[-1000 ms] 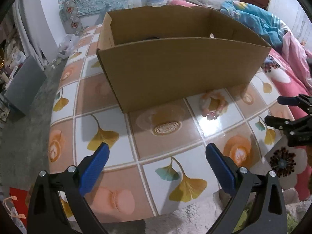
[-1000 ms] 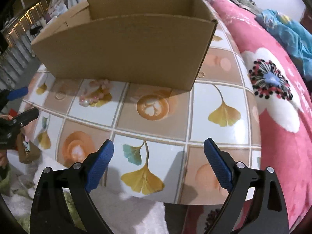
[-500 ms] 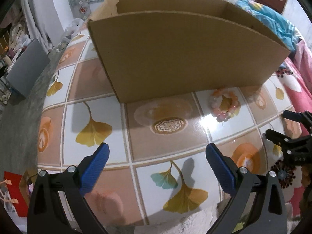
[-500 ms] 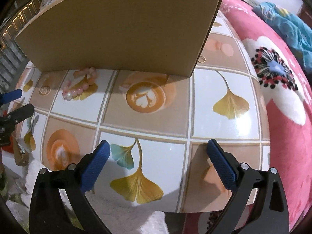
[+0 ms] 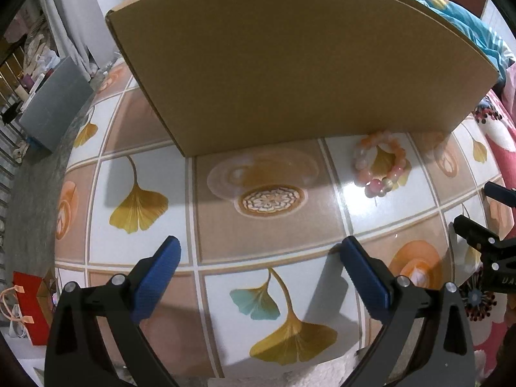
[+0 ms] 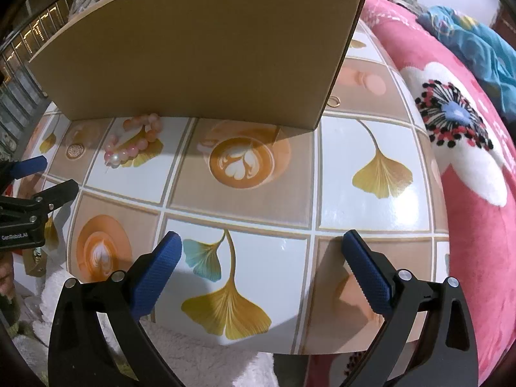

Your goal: Organize jewelry

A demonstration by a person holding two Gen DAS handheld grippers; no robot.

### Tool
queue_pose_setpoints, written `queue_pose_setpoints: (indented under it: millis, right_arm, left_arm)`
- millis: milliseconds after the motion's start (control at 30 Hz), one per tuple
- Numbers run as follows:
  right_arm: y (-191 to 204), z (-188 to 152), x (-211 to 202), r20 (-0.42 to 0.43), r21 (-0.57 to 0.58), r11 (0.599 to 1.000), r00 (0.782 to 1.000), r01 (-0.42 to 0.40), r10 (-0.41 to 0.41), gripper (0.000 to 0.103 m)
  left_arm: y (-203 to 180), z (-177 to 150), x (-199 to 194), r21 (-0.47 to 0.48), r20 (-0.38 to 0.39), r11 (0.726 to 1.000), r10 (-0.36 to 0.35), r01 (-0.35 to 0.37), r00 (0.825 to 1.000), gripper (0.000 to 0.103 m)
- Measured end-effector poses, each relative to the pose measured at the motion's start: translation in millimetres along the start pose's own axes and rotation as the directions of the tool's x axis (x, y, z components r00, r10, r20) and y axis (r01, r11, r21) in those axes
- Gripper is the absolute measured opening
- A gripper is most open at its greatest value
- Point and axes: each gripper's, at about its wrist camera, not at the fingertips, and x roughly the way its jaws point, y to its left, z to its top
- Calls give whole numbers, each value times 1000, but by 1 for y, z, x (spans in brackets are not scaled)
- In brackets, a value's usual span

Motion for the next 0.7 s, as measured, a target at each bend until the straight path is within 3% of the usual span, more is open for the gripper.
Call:
queue_pose_setpoints:
  millis: [700]
  right_arm:
    - [0, 1, -1, 1, -2, 1000, 1000, 0, 0, 95]
  left_arm:
    - [2, -2, 1, -19, 16, 1000, -7, 8, 1000, 98]
